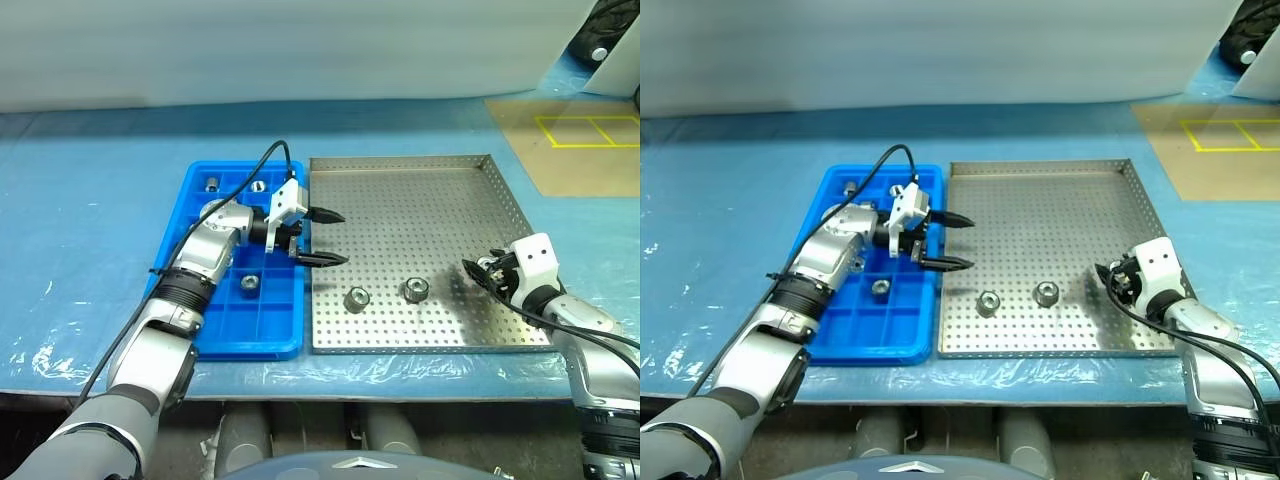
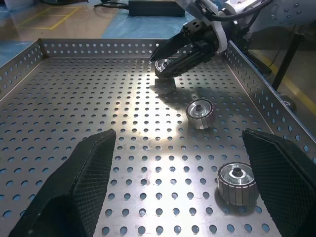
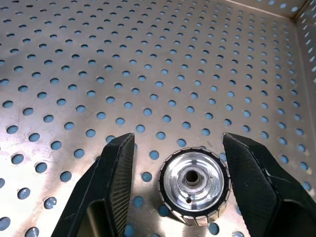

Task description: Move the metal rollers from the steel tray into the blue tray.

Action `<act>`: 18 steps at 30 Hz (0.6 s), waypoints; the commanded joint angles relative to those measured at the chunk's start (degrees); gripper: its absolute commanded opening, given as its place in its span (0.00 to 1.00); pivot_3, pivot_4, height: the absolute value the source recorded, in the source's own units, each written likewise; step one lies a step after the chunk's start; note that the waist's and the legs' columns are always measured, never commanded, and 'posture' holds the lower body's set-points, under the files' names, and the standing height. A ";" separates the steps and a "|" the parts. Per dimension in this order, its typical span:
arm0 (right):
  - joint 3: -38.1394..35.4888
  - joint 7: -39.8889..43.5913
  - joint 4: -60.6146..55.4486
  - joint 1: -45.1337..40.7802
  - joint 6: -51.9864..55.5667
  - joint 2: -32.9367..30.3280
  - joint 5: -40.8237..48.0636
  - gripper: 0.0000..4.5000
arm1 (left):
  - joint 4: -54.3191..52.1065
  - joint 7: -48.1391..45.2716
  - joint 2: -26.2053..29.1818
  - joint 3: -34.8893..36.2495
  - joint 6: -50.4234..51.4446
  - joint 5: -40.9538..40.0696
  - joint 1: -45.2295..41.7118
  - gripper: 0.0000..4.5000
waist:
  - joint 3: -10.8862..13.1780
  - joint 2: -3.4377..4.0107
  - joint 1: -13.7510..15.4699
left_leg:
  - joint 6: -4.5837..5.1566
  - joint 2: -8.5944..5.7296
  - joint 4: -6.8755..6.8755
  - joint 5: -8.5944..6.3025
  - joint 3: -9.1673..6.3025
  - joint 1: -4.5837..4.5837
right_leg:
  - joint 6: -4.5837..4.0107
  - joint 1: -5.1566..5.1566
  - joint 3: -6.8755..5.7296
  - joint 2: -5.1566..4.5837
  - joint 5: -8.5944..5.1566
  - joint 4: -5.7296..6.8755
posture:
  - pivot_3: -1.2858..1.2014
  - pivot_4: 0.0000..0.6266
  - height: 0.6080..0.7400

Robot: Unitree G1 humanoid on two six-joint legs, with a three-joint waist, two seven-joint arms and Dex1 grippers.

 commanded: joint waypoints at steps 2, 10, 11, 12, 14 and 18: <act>0.09 -0.22 1.22 0.88 -1.79 0.11 0.15 0.64 | -2.67 -0.20 0.69 0.75 0.26 -0.41 0.13 0.95 | 0.00 0.00 -0.01 | 0.04 0.00 0.00 -0.01 0.01 -0.01 | 0.00 0.00 0.00 -0.01 0.00 -0.03 | 0.35 0.24 1.00; 1.03 -0.10 1.58 1.22 -2.68 -0.14 0.05 0.50 | -3.00 -0.09 0.99 0.68 0.34 -0.35 0.26 0.95 | -0.01 0.03 -0.02 | 0.03 0.00 -0.02 -0.02 0.02 0.02 | 0.00 0.02 0.00 0.00 0.00 -0.02 | 0.35 0.24 1.00; 1.29 -0.23 1.44 1.12 -2.61 -0.14 -0.02 0.44 | -2.88 -0.11 1.07 0.71 0.25 -0.30 0.22 0.95 | -0.01 0.03 -0.03 | 0.03 0.00 -0.02 -0.02 0.02 0.02 | 0.00 0.02 -0.01 0.00 0.00 -0.02 | 0.35 0.24 1.00; 1.53 -0.66 1.32 0.99 -2.61 -0.19 -0.34 0.37 | -2.77 -0.16 1.21 0.81 0.25 -0.32 0.15 0.95 | -0.01 0.03 -0.02 | 0.03 0.00 -0.01 -0.02 0.02 0.02 | 0.00 0.02 -0.01 0.00 0.00 -0.02 | 0.35 0.24 1.00; 2.04 0.00 1.05 0.48 -3.15 -0.34 -0.05 0.37 | -2.37 -0.39 1.81 1.03 0.06 -0.20 -0.11 0.95 | -0.01 0.03 -0.06 | 0.03 0.00 -0.02 -0.02 0.02 0.02 | 0.00 0.02 0.00 0.00 0.00 -0.02 | 0.35 0.24 1.00; 3.24 -1.02 0.38 -1.20 -2.56 -0.91 -1.37 0.37 | -1.95 -0.77 3.21 1.05 -0.74 0.45 -0.49 0.95 | -0.02 0.04 -0.14 | 0.02 0.00 -0.02 -0.01 0.02 0.05 | 0.01 0.02 -0.01 0.01 0.00 0.00 | 0.36 0.24 1.00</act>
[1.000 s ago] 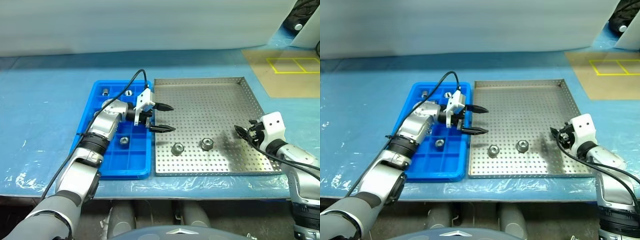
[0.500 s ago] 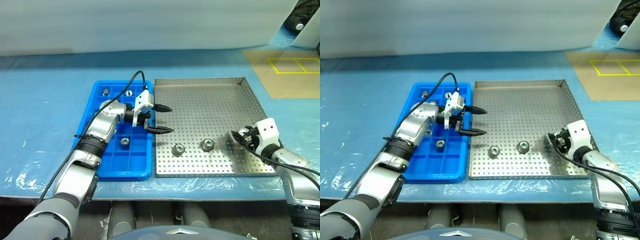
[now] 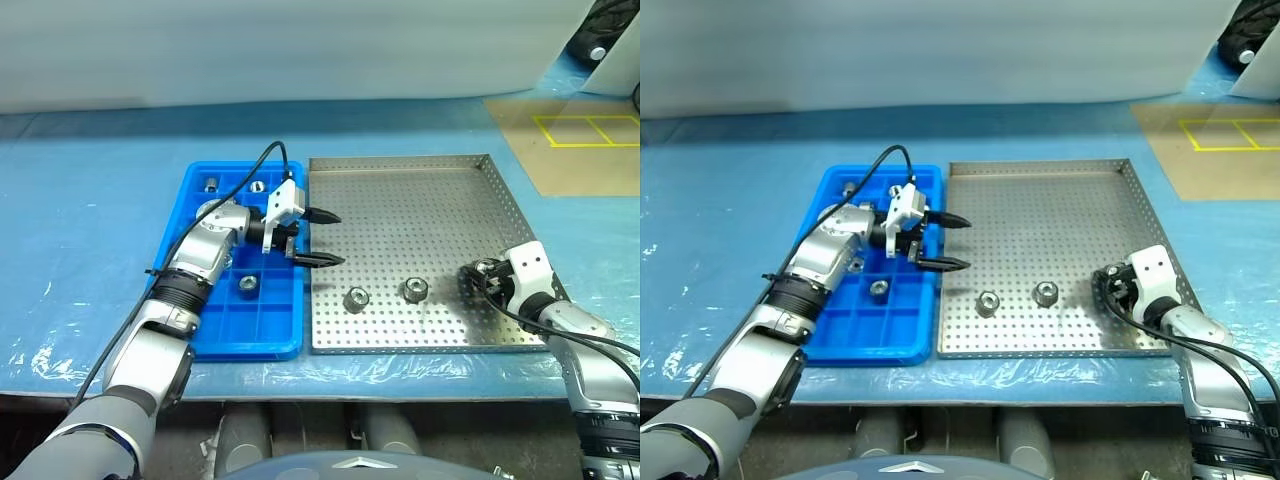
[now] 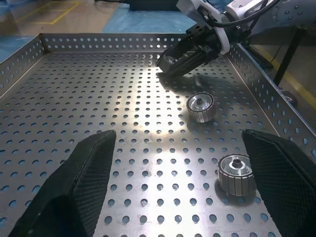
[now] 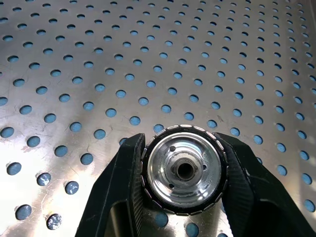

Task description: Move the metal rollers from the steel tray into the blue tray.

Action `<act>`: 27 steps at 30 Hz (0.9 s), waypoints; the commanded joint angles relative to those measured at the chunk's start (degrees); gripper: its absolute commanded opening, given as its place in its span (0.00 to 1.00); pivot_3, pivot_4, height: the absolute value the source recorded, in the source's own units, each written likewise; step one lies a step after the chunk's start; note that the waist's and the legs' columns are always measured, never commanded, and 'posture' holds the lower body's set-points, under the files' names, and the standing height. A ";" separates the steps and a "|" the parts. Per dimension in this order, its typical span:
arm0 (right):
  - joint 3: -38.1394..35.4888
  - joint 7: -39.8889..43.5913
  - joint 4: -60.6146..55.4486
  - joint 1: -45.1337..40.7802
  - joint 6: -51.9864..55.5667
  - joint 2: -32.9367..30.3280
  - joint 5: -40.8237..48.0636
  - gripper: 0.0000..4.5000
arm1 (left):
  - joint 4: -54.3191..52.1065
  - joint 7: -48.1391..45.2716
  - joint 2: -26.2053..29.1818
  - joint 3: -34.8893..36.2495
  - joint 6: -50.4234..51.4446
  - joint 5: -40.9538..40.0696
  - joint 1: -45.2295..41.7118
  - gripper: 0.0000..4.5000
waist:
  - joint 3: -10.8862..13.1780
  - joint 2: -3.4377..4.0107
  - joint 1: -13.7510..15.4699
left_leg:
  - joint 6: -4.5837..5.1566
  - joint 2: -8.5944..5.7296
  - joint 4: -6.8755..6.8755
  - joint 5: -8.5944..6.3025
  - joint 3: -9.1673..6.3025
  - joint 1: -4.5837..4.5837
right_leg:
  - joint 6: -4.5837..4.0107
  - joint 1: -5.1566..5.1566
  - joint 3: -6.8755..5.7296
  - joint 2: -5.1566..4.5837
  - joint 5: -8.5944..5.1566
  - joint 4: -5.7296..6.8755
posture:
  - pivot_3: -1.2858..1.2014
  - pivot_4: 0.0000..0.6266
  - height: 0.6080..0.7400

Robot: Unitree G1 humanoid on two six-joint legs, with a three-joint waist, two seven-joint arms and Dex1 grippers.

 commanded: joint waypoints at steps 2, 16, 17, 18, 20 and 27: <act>2.40 0.07 -4.05 -3.95 0.79 -0.97 -0.60 0.37 | -0.58 -0.69 2.69 1.44 -2.15 0.78 -1.39 0.95 | 0.00 0.02 -0.03 | -0.01 0.00 0.00 0.00 0.00 0.00 | 0.00 0.00 0.00 0.00 0.00 0.00 | 0.36 0.24 1.00; 24.91 11.62 3.90 -29.45 0.30 11.26 0.15 0.37 | -5.91 3.35 16.73 9.40 0.38 0.54 3.48 0.95 | 0.03 0.07 0.42 | -0.03 0.03 -0.18 0.09 -0.12 -0.10 | -0.01 -0.25 -0.02 0.00 0.02 0.08 | 0.47 0.24 1.00; 25.53 12.32 5.76 -30.51 -0.84 11.83 -0.24 0.37 | -7.83 3.96 17.61 10.08 1.37 0.26 4.79 0.95 | 0.03 0.08 0.79 | -0.11 0.03 -0.20 0.08 -0.15 -0.10 | -0.02 -0.27 -0.05 0.00 0.01 0.10 | 0.48 0.24 1.00; 26.22 13.18 7.66 -31.66 -2.08 12.42 -0.57 0.37 | -10.42 4.84 18.61 11.02 2.70 -0.17 6.50 0.95 | 0.03 0.08 1.33 | -0.17 0.04 -0.26 0.11 -0.17 -0.11 | -0.03 -0.27 -0.10 -0.01 0.01 0.09 | 0.49 0.24 1.00; 27.36 14.74 11.06 -33.70 -4.29 13.74 -0.90 0.37 | -15.40 6.24 20.49 12.91 5.41 -1.25 10.10 0.95 | 0.03 0.09 2.51 | -0.19 0.10 -0.31 0.11 -0.18 -0.13 | -0.04 -0.26 -0.14 -0.02 0.00 0.06 | 0.51 0.24 1.00; 29.66 18.93 19.06 -37.86 -9.82 17.38 -2.31 0.37 | -28.14 10.93 23.90 17.16 12.16 -4.32 20.12 0.95 | 0.04 0.08 5.18 | -0.28 0.14 -0.31 0.14 -0.14 -0.13 | -0.03 -0.25 -0.20 -0.06 0.00 0.09 | 0.55 0.24 1.00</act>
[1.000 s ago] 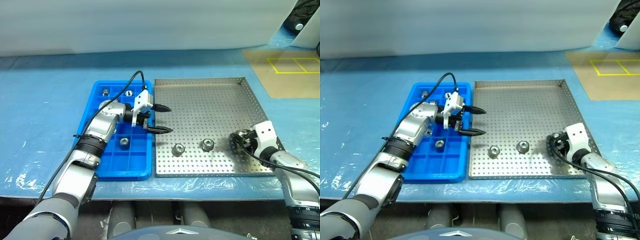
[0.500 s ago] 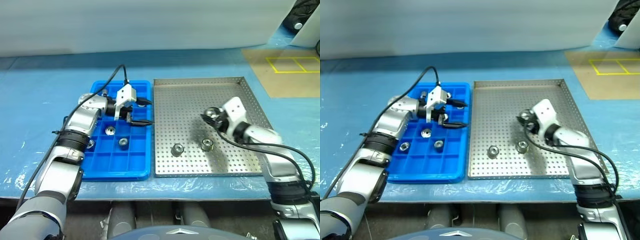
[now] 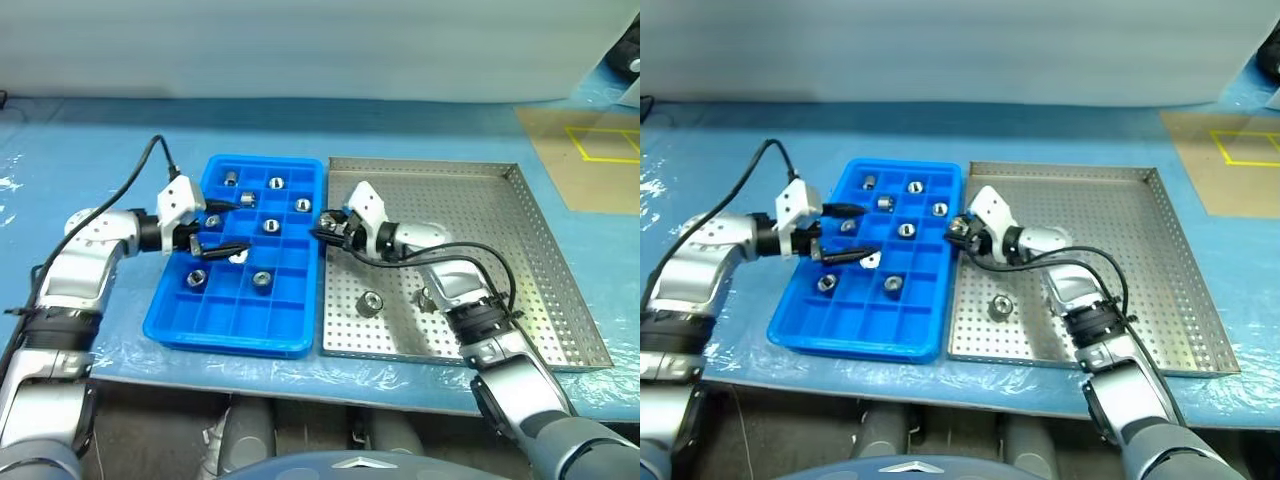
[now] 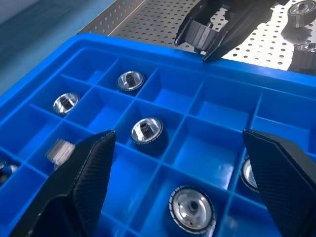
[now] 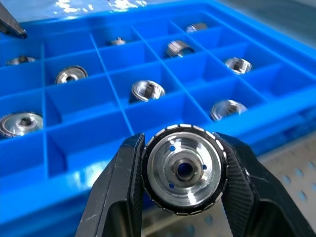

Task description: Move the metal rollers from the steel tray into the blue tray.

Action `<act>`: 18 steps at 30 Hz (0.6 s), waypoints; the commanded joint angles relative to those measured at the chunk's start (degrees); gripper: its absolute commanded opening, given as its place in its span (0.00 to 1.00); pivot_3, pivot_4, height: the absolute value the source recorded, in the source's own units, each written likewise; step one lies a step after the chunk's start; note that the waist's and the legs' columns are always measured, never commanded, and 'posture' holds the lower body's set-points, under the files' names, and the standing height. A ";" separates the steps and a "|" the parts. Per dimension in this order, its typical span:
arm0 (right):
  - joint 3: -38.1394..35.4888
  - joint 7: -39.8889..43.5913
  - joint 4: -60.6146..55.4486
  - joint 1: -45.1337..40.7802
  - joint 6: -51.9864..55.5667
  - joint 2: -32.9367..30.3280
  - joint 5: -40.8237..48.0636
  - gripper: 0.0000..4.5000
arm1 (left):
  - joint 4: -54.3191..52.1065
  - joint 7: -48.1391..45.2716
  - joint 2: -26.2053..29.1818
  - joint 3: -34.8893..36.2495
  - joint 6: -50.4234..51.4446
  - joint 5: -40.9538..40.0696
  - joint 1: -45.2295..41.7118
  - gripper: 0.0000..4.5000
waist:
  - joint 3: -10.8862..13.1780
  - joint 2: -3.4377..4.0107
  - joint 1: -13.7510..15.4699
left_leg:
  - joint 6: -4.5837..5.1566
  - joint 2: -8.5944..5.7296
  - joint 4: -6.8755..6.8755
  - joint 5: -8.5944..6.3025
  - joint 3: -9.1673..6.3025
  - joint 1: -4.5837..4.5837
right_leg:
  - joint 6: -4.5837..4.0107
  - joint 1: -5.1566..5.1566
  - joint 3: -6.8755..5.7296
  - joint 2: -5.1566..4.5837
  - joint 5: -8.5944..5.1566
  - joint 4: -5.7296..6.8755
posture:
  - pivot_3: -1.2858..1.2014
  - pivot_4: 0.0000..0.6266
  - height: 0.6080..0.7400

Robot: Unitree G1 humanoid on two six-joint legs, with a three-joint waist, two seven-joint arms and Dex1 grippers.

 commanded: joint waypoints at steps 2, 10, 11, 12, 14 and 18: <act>1.04 2.86 2.03 -2.10 -3.34 1.66 -0.35 0.37 | -7.98 2.82 1.38 3.27 3.52 -2.87 3.29 0.95 | 0.00 0.00 0.56 | -0.09 0.00 0.00 0.05 0.00 0.03 | 0.00 0.01 -0.01 0.00 0.00 0.10 | 0.56 0.24 1.00; 2.18 6.93 0.37 -1.27 -2.57 2.05 0.12 0.37 | -11.25 5.02 1.06 2.88 5.93 -4.05 5.29 0.95 | 0.00 0.00 1.69 | -0.21 -0.01 -0.01 0.13 -0.07 0.03 | 0.00 -0.01 -0.02 0.02 0.00 0.15 | 0.56 0.24 1.00; 2.30 7.13 0.30 -0.99 -2.52 2.00 0.00 0.37 | -11.27 5.07 1.00 2.66 6.00 -4.10 5.19 0.95 | 0.00 0.00 1.68 | -0.24 -0.04 -0.01 0.15 -0.11 0.02 | 0.00 -0.01 -0.02 0.02 0.00 0.14 | 0.56 0.24 1.00; 2.36 7.27 0.30 -0.74 -2.48 1.95 -0.08 0.37 | -11.26 5.05 0.97 2.35 6.04 -4.15 5.05 0.95 | 0.00 0.00 1.68 | -0.27 -0.06 -0.01 0.16 -0.13 0.01 | 0.00 -0.01 -0.02 0.02 0.00 0.13 | 0.56 0.24 1.00; 2.45 7.49 0.10 -0.07 -2.78 1.73 -0.24 0.37 | -11.19 4.92 0.74 1.73 6.21 -4.37 4.59 0.95 | 0.00 0.00 1.68 | -0.27 -0.07 -0.01 0.17 -0.14 0.01 | 0.01 -0.01 -0.02 0.02 0.00 0.11 | 0.55 0.24 1.00; 1.86 7.48 -1.04 0.62 -1.50 1.61 0.38 0.67 | -10.86 4.32 0.29 0.45 6.10 -4.47 3.71 0.95 | 0.00 0.00 1.67 | -0.27 -0.07 -0.01 0.16 -0.15 0.02 | 0.01 -0.01 -0.02 0.02 0.00 0.12 | 0.55 0.24 1.00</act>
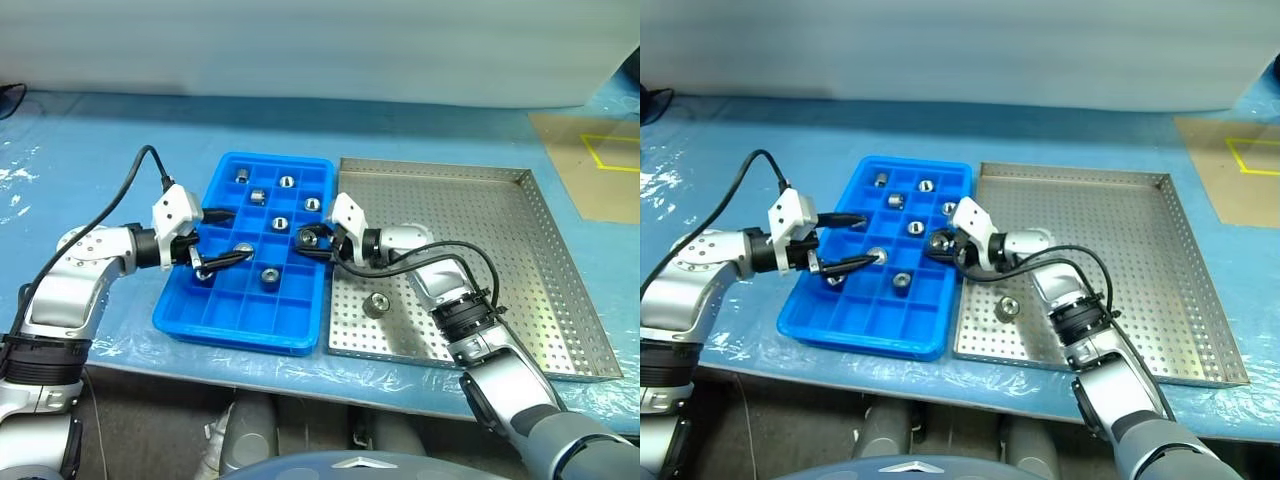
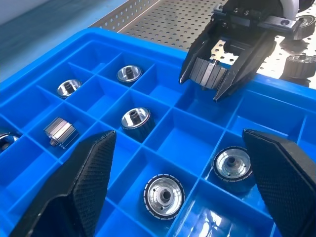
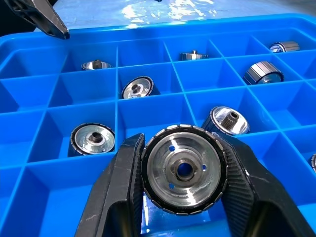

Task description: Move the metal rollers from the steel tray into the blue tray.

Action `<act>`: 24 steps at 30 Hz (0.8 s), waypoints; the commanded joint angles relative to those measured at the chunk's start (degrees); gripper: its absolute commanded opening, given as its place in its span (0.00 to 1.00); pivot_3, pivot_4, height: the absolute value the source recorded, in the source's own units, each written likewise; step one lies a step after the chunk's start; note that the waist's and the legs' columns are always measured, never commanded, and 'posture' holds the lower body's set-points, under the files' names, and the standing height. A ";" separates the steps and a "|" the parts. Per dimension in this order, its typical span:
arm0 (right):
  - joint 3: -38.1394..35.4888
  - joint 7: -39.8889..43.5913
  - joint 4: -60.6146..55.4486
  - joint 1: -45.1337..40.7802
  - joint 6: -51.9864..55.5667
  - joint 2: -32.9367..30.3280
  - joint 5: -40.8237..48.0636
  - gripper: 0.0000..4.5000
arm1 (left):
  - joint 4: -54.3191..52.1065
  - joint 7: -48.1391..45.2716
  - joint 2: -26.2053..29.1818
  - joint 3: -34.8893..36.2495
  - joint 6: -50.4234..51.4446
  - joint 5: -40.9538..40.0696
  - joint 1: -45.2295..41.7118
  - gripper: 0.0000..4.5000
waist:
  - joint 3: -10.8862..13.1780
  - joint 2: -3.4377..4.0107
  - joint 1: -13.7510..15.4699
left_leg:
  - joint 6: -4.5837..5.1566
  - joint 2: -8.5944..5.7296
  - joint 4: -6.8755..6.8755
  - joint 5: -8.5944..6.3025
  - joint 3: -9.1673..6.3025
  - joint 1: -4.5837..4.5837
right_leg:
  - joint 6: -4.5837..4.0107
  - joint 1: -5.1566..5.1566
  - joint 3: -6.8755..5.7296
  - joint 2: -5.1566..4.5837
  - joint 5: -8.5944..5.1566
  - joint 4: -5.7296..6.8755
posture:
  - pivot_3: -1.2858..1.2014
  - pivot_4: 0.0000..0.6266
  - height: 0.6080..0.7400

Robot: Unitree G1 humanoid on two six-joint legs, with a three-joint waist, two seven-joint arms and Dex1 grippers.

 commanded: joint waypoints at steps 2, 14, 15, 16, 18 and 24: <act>-0.61 -0.77 -2.98 0.35 1.71 -0.16 0.03 0.81 | -0.96 -0.70 -0.31 -1.19 -0.35 -0.81 -1.93 0.95 | 0.00 0.00 -0.01 | 0.01 0.00 0.00 -0.01 0.00 0.00 | 0.00 0.00 0.00 0.00 0.00 0.01 | 0.54 0.24 1.00; -6.46 -4.27 -8.34 2.39 5.29 -4.71 1.87 0.81 | 4.51 -3.24 -5.14 -6.58 -2.87 -0.08 -8.17 0.95 | 0.00 0.00 -0.22 | -0.11 -0.02 0.01 0.07 0.07 -0.01 | 0.01 0.02 0.02 0.01 0.01 0.00 | 0.49 0.24 1.00; -7.19 -4.10 -9.84 3.47 6.18 -5.95 2.22 0.81 | 5.07 -3.79 -5.87 -7.36 -3.19 -0.02 -8.83 0.95 | 0.00 0.00 -0.31 | -0.11 -0.02 0.02 0.07 0.09 0.00 | 0.01 0.02 0.02 0.01 0.01 0.00 | 0.48 0.24 1.00; -8.15 -3.91 -12.27 5.26 7.55 -7.66 2.66 0.81 | 6.19 -4.53 -6.92 -8.43 -3.80 0.23 -9.84 0.95 | 0.00 0.00 -0.20 | -0.11 -0.02 0.02 0.07 0.12 0.00 | 0.01 0.02 0.03 0.02 0.01 0.00 | 0.47 0.24 1.00; -9.28 -3.88 -15.90 7.77 9.65 -10.03 3.47 0.81 | 7.95 -5.61 -8.34 -9.76 -4.77 0.69 -11.28 0.95 | 0.00 -0.01 -0.20 | -0.10 -0.02 0.01 0.06 0.17 -0.01 | 0.01 0.07 0.02 0.01 0.00 -0.05 | 0.46 0.24 1.00; -14.31 -5.48 -29.96 18.85 17.59 -17.25 6.53 0.81 | 15.46 -9.16 -14.87 -14.17 -8.70 2.20 -16.75 0.95 | -0.01 0.00 -1.68 | -0.03 -0.04 0.04 0.03 0.20 0.02 | 0.03 0.07 0.07 0.04 0.01 -0.07 | 0.41 0.24 1.00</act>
